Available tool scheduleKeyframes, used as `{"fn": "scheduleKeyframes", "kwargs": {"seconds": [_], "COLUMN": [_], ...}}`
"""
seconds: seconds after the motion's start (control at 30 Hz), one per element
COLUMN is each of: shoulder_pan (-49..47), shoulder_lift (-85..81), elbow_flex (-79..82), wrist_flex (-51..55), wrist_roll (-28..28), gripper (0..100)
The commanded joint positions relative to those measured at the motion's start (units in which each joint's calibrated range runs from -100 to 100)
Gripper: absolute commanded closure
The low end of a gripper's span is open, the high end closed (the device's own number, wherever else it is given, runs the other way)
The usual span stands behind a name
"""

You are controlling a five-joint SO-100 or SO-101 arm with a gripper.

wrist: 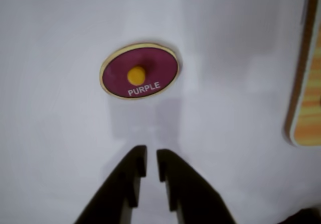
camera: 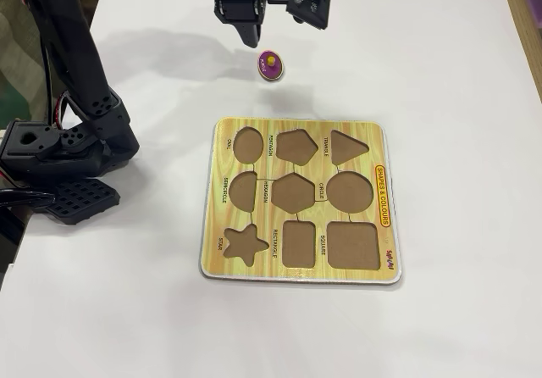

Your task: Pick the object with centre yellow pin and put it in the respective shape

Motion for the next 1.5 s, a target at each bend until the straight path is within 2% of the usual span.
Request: {"fn": "scheduleKeyframes", "kwargs": {"seconds": [0.0, 0.17, 0.33, 0.47, 1.03, 1.47], "shoulder_pan": [-1.8, -3.6, -3.5, -2.4, 1.6, 2.3], "shoulder_lift": [0.0, 1.4, 1.5, 1.3, 1.5, 1.7], "elbow_flex": [-3.1, -2.2, -2.2, -2.0, 0.2, 0.4], "wrist_flex": [-5.1, -12.2, -11.7, -11.4, -12.3, -15.0], "wrist_roll": [-0.2, 0.2, 0.4, 3.7, 11.5, 12.7], "gripper": [96, 96, 97, 96, 96, 93]}}
